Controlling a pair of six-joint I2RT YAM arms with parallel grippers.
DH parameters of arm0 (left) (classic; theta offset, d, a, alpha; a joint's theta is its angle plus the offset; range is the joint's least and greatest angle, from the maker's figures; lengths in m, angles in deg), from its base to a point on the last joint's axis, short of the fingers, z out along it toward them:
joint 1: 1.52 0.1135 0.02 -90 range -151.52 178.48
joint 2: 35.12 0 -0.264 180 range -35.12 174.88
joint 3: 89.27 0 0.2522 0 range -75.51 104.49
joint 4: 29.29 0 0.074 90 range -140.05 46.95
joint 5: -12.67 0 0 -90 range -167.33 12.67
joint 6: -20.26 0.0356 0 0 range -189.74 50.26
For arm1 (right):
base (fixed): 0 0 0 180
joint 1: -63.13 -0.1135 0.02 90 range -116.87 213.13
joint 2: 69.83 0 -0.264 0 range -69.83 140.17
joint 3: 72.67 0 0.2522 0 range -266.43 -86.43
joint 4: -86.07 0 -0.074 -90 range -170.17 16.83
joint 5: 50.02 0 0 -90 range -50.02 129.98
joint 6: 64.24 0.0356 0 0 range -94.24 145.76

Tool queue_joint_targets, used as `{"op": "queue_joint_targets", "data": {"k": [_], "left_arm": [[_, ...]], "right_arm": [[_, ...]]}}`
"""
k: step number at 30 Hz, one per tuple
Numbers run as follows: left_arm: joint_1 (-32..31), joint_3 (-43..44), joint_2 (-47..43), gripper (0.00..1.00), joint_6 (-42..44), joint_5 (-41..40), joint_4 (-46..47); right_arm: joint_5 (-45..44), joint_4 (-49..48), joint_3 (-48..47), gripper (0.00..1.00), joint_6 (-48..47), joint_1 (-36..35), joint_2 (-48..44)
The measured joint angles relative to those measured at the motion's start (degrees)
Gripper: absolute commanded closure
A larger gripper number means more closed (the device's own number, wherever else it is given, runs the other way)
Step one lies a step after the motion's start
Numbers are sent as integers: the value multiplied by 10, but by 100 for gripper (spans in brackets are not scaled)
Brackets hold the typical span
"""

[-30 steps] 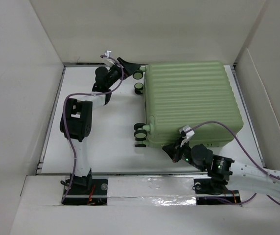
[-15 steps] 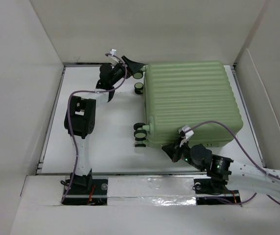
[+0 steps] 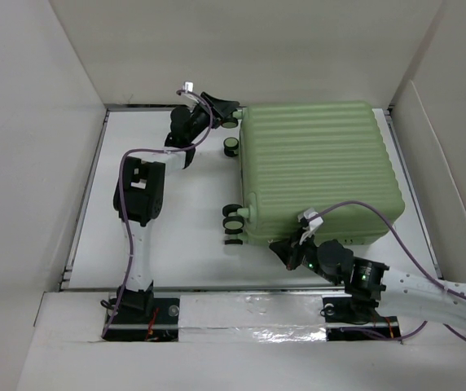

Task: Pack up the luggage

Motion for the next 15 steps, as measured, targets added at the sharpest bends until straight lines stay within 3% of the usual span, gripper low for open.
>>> {"op": "queue_joint_targets", "data": {"k": [1,8,13,15], "left_arm": [[0,0,1,100,-6,-1,5],[1,-42,0,100,-38,-20,67],[15,-185,-70,100,-55,-59,148],[33,-264,-115,100,-57,-71,174]], "right_arm": [[0,0,0,100,0,0,0],[-1,19,0,100,2,0,-20],[12,58,0,100,-27,2,-44],[57,59,-1,100,-54,22,-30]]}}
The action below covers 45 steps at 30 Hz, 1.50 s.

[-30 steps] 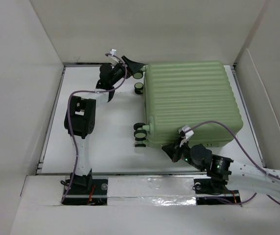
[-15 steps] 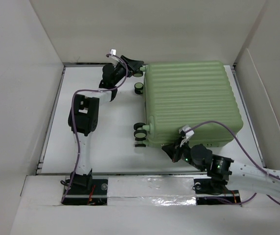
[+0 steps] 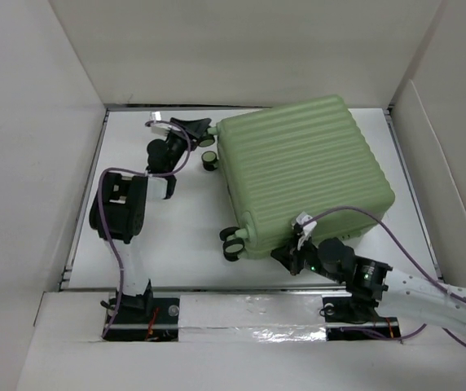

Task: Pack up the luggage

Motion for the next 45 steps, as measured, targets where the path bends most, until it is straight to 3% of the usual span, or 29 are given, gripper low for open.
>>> {"op": "queue_joint_targets", "data": {"k": [5,10,16,19,20,23,24,25,27,35,38,39,41,45], "left_arm": [[63,-188,-121,100,-5,-57,49],[106,-359,-256,100,4,-171,78],[112,-492,-447,100,59,-305,36],[108,-511,-539,98,99,-335,-39],[105,-510,-570,65,116,-339,-75],[92,-493,-647,26,166,-349,-190],[86,-487,-667,6,177,-339,-219],[74,-484,-686,1,187,-330,-246],[50,-484,-721,1,192,-311,-300],[29,-478,-841,1,216,-236,-372],[31,-454,-840,30,232,-183,-350],[29,-446,-831,74,236,-159,-330],[10,-437,-801,99,249,-115,-290],[-127,-431,-730,100,305,-117,-291]], "right_arm": [[130,-10,-29,100,-62,106,66],[251,-8,-85,100,-109,238,164],[283,-9,-173,100,-134,327,296],[267,-72,-189,100,-136,356,348],[250,-110,-185,100,-133,359,354],[224,-193,-133,100,-116,359,349],[219,-219,-113,100,-108,356,343],[215,-249,-94,100,-100,351,337],[209,-285,-71,100,-88,341,327],[229,-304,-58,100,-70,340,317],[241,-301,-59,100,-69,347,317],[246,-301,-59,100,-69,351,317],[254,-294,-59,100,-68,357,311],[275,-275,-61,100,-68,378,295]]}}
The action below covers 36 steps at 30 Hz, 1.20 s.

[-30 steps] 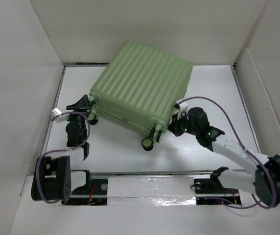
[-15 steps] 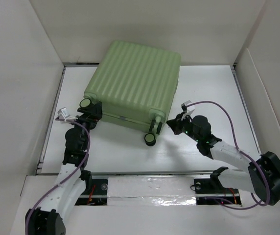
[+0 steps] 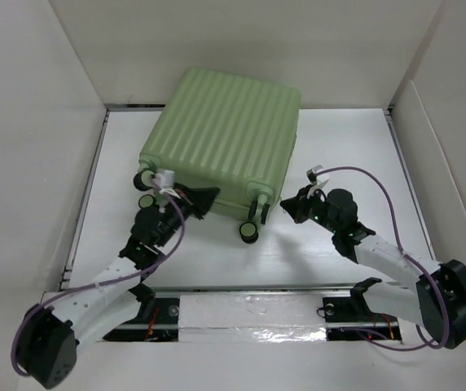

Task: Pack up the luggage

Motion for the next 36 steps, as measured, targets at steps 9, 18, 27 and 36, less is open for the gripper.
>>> {"op": "queue_joint_targets", "data": {"k": [9,18,27,36], "left_arm": [[-162,48,124,90,62,-18,-32],[-230,95,255,92,76,36,-28],[-229,154,320,94,78,67,-25],[-238,247,405,97,89,106,-56]], "right_arm": [[40,31,-10,100,-2,30,-7],[46,28,8,100,0,35,-27],[-13,31,45,100,18,-69,-81],[-195,3,66,100,74,-168,-89]]}}
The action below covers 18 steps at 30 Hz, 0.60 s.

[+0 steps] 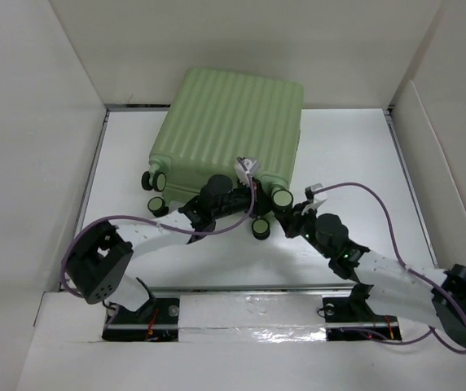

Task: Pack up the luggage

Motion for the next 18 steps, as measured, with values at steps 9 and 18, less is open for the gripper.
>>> {"op": "queue_joint_targets", "data": {"k": [9,18], "left_arm": [[18,179,82,88,40,-26,-213],[16,186,58,22,94,-66,-289]], "right_arm": [[-178,-247,-2,100,55,-31,191],[-209,-236,-19,100,50,-34,194]]}}
